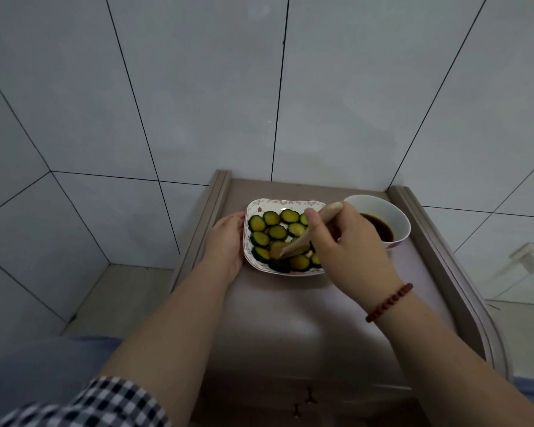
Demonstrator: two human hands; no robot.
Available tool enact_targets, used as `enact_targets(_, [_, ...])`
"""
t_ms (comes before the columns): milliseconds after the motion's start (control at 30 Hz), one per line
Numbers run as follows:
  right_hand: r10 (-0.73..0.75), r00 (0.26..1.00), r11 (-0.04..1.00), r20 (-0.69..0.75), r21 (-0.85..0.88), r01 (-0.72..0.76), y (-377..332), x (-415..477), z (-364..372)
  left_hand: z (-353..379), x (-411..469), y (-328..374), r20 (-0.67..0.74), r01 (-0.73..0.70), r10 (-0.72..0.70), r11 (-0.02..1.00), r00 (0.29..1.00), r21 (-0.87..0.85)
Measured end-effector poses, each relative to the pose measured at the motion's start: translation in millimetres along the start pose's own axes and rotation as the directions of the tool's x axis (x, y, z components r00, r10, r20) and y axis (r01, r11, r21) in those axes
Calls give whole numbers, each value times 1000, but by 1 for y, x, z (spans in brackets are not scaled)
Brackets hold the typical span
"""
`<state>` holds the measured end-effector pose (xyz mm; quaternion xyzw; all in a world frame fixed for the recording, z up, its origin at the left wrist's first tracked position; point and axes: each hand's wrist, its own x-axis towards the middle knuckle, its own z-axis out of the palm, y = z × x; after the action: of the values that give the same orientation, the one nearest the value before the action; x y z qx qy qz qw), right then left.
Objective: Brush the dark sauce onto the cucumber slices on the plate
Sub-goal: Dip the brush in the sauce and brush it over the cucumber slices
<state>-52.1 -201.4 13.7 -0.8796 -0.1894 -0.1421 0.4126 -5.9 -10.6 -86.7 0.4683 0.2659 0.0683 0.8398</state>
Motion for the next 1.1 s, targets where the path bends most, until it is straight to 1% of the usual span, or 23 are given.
enact_targets(100, [-14,992,996,-129,82,25,1,-1,-2,0,0,0,-19,1,-1,1000,1000,-5])
enact_targets(133, [-15,989,996,-147,82,27,2,-1,-2,0,0,0,-24,-1,1,1000,1000,-10])
enact_targets(267, [27,996,1000,-88,-2,-27,6,6,-5,0,2,-1,-39,-5,4,1000,999,-17])
enact_targets(300, [25,993,1000,-116,7,-25,7,9,-7,0,2,-1,-42,-4,4,1000,999,-11])
enact_targets(367, [9,976,999,-219,35,-2,9,14,-13,-1,3,-1,-35,-1,1,1000,999,7])
enact_targets(400, [4,971,1000,-240,30,4,11,15,-15,-1,4,-1,-31,-1,1,1000,1000,12])
enact_targets(433, [9,974,1000,-226,14,-6,13,16,-16,-1,4,-1,-30,-1,1,1000,1000,17])
enact_targets(533, [76,991,994,-108,-75,-84,22,20,-19,0,2,0,-29,2,-2,1000,1000,8])
enact_targets(567, [80,989,993,-123,-80,-91,24,22,-21,-1,2,0,-27,3,-3,1000,1000,-1])
enact_targets(633, [51,974,997,-223,-47,-63,26,25,-28,-1,1,0,-33,-8,7,1000,999,-12])
enact_targets(667, [40,968,998,-248,-30,-49,26,25,-30,-2,2,0,-35,-13,12,1000,999,-17])
enact_targets(700, [41,971,998,-237,-33,-50,25,26,-32,-2,2,-1,-34,-13,13,1000,999,-19])
enact_targets(800, [115,988,983,-98,-134,-128,24,25,-31,-2,6,-2,-22,-7,6,1000,1000,-20])
enact_targets(833, [111,989,982,-102,-139,-124,23,25,-30,-2,7,-3,-20,0,0,1000,1000,-20])
enact_targets(900, [69,982,994,-174,-74,-83,20,24,-29,-3,10,-3,-22,7,-8,1000,1000,-16])
enact_targets(933, [67,980,997,-187,-29,-74,19,24,-28,-3,11,-4,-23,5,-5,1000,1000,-11])
enact_targets(967, [82,983,997,-167,-4,-83,17,24,-26,-4,11,-4,-24,0,0,1000,1000,-8])
enact_targets(1033, [132,990,990,-59,-52,-135,16,23,-21,-4,11,-4,-31,-9,9,1000,999,-7])
enact_targets(1067, [143,989,987,-39,-64,-145,16,22,-19,-4,10,-4,-37,-12,12,1000,999,-14])
enact_targets(1100, [139,989,989,-54,-42,-141,15,21,-18,-3,8,-3,-44,-12,11,1000,999,-21])
